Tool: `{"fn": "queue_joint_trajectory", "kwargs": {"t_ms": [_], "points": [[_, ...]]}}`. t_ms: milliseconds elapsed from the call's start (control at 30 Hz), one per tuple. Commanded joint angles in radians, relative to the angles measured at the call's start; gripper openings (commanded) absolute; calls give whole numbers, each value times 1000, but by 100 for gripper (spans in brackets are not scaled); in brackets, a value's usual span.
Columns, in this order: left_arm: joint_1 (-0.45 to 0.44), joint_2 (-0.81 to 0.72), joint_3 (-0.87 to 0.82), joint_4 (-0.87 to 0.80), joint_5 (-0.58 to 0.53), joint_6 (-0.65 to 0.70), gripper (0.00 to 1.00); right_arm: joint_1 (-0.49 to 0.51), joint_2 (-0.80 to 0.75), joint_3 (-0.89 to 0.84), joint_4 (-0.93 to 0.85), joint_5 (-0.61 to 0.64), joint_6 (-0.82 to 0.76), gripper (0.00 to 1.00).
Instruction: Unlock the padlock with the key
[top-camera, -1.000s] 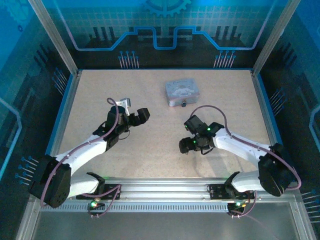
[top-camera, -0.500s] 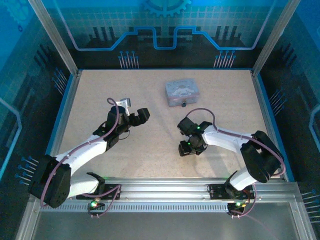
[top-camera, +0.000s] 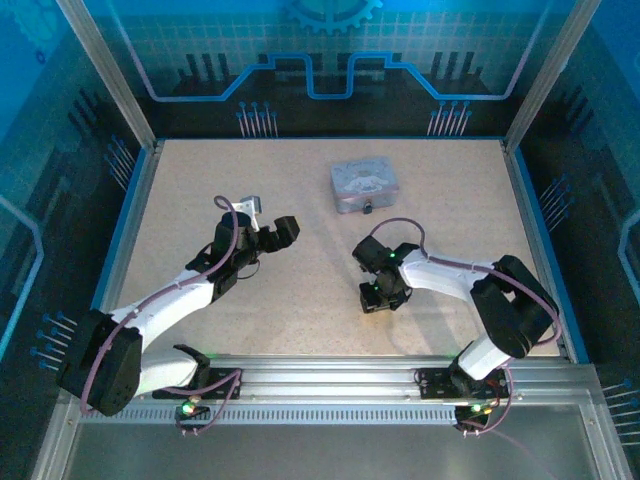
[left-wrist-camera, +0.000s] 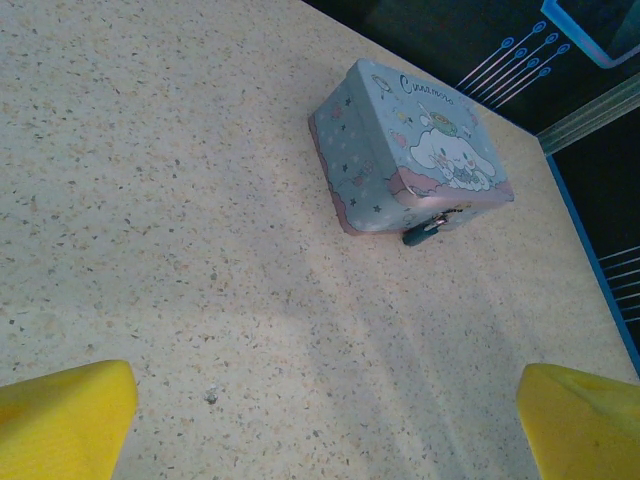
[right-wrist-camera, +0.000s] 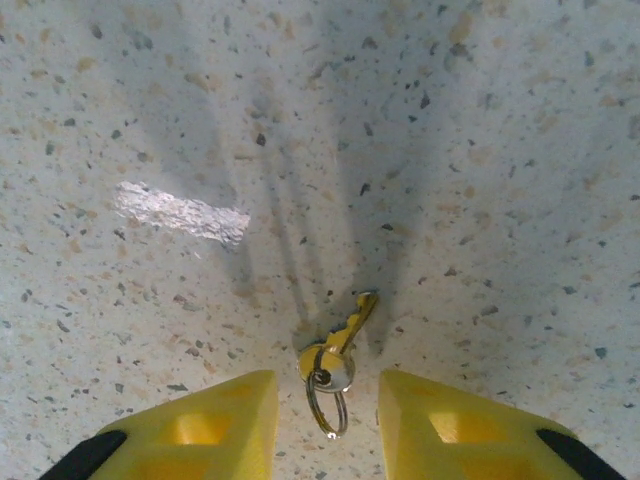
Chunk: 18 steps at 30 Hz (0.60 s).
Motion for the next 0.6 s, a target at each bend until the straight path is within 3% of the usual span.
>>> {"fn": "queue_joint_trajectory", "kwargs": {"t_ms": [0,167,567], "points": [[-6,11,23,-5,-1,26,99,14,15,41,6,3,15,30],[-6,11,23,-5,-5,27,99,13,24,42,12,4,17,26],[-6,9,24,-9,1,28,99,13,13,43,-31,31,21,25]]}}
